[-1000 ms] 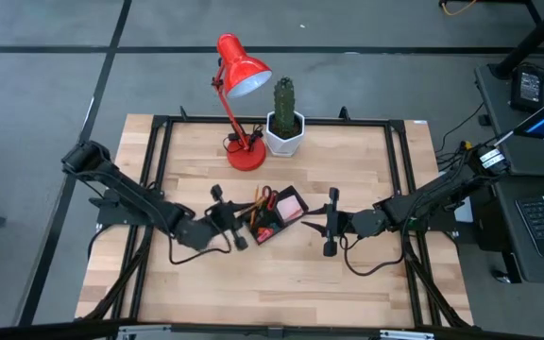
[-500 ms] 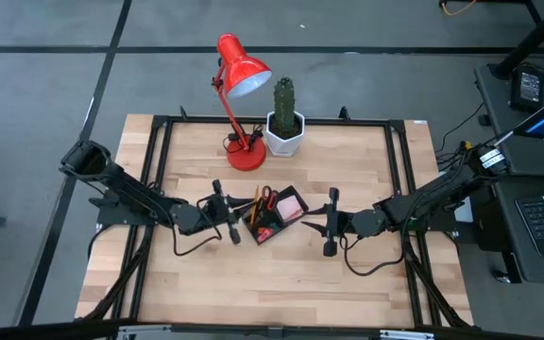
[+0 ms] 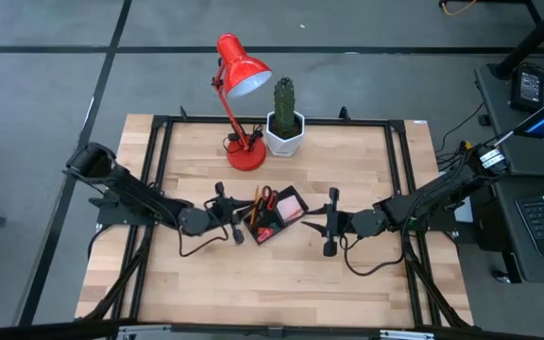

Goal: Pick and place office supplies into organizer
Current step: Put the orange pencil into the black desk organizer, then return to Home Position

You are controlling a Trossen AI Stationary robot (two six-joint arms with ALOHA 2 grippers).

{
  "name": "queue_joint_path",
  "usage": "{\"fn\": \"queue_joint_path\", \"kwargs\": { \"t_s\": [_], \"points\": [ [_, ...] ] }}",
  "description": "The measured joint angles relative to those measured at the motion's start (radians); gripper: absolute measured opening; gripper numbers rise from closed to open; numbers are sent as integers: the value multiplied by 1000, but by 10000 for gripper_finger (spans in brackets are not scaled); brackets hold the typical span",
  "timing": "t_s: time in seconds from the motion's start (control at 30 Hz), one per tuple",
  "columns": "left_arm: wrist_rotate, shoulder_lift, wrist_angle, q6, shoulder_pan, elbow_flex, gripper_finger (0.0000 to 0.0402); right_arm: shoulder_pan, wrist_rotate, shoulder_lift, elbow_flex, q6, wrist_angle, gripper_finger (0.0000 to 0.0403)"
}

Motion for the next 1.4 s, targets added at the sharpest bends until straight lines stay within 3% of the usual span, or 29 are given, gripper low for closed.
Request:
{"fn": "queue_joint_path", "kwargs": {
  "t_s": [0.27,0.63,1.03,1.4],
  "points": [
    [5,96,26,-79,29,0,24,0,0,0,0,0,0,108],
    [5,110,14,-150,19,0,25,0,0,0,0,0,-5,108],
    [-10,110,-8,-185,22,0,81,0,0,0,0,0,-4,108],
    [40,-81,23,71,-9,1,77,0,0,0,0,-27,30,108]
  ]
}}
